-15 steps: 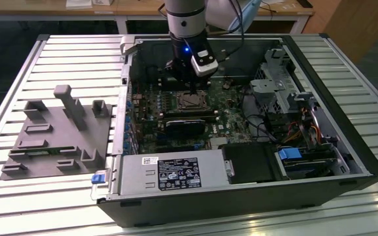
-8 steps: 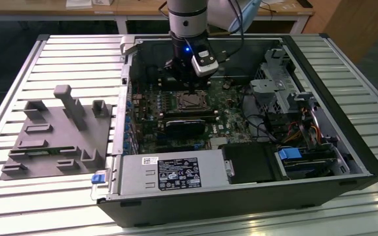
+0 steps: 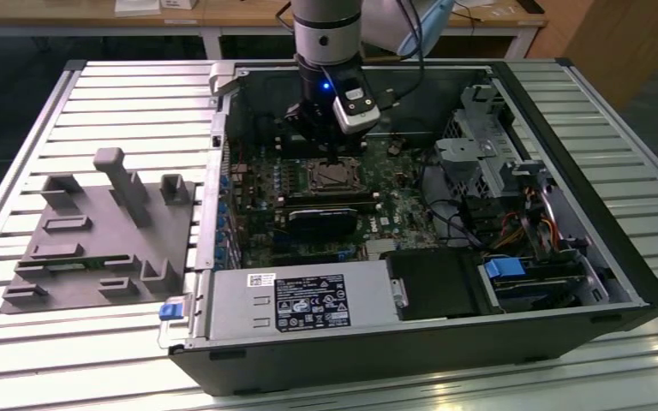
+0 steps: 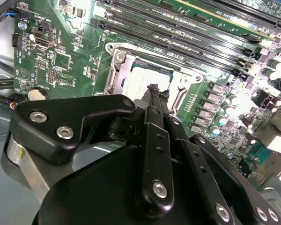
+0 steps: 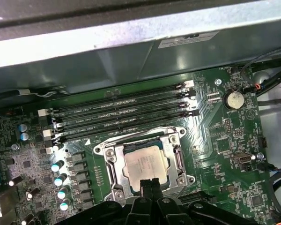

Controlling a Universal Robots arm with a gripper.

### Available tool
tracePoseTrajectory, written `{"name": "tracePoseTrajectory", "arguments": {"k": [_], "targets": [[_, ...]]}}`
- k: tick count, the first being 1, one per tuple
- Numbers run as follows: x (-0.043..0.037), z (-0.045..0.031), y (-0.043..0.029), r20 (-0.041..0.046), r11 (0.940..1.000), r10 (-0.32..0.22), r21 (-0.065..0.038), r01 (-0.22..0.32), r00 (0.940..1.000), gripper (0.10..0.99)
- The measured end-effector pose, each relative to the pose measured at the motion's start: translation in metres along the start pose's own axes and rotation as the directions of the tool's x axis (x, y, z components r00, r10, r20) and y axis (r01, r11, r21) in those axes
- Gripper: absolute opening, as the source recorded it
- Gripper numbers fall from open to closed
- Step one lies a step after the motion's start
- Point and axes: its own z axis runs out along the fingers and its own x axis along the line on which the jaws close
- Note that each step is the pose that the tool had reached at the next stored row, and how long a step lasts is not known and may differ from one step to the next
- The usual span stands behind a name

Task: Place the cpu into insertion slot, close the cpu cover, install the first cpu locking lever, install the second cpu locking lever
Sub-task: 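Install the second cpu locking lever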

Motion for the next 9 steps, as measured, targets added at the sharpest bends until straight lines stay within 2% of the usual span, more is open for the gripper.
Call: {"name": "tracePoseTrajectory", "arguments": {"k": [5,9], "targets": [[-0.0001,-0.0004,-0.0003,-0.0007,1.0,0.0,0.0,0.0,1.0,0.102],[-0.001,-0.003,-0.0032,-0.0007,1.0,0.0,0.0,0.0,1.0,0.102]]}}
